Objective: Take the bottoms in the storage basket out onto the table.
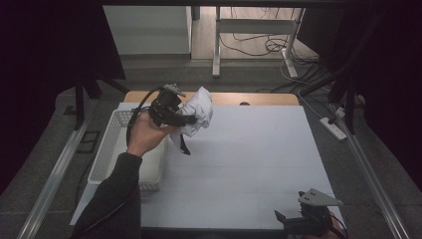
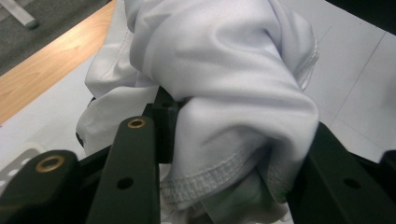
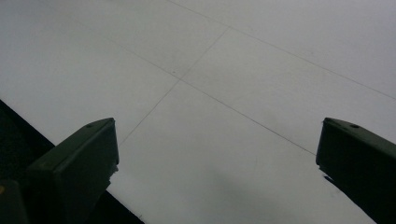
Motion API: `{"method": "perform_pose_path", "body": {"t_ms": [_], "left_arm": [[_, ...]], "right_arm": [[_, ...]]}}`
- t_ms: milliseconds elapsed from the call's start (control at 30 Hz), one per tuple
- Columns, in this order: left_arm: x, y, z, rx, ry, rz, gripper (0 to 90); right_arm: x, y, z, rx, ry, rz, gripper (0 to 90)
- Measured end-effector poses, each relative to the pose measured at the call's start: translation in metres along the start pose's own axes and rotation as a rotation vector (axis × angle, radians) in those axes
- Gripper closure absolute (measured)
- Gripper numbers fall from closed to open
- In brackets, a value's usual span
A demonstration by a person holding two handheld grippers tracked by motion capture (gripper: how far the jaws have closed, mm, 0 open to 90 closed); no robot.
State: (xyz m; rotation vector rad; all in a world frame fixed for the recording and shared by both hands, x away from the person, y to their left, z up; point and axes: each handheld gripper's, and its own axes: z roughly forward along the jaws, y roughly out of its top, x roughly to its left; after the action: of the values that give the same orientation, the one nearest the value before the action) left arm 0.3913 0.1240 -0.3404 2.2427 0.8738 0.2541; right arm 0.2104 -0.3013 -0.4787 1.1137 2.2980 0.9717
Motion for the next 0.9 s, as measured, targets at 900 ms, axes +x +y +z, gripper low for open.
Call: {"method": "perform_pose_path", "body": {"t_ms": [900], "left_arm": [[-0.027,0.011,0.051,0.014,-0.052,0.043,60.0]], "right_arm": [[0.0,0.0,0.0,-0.006,0.006,0.007,0.0]]}}
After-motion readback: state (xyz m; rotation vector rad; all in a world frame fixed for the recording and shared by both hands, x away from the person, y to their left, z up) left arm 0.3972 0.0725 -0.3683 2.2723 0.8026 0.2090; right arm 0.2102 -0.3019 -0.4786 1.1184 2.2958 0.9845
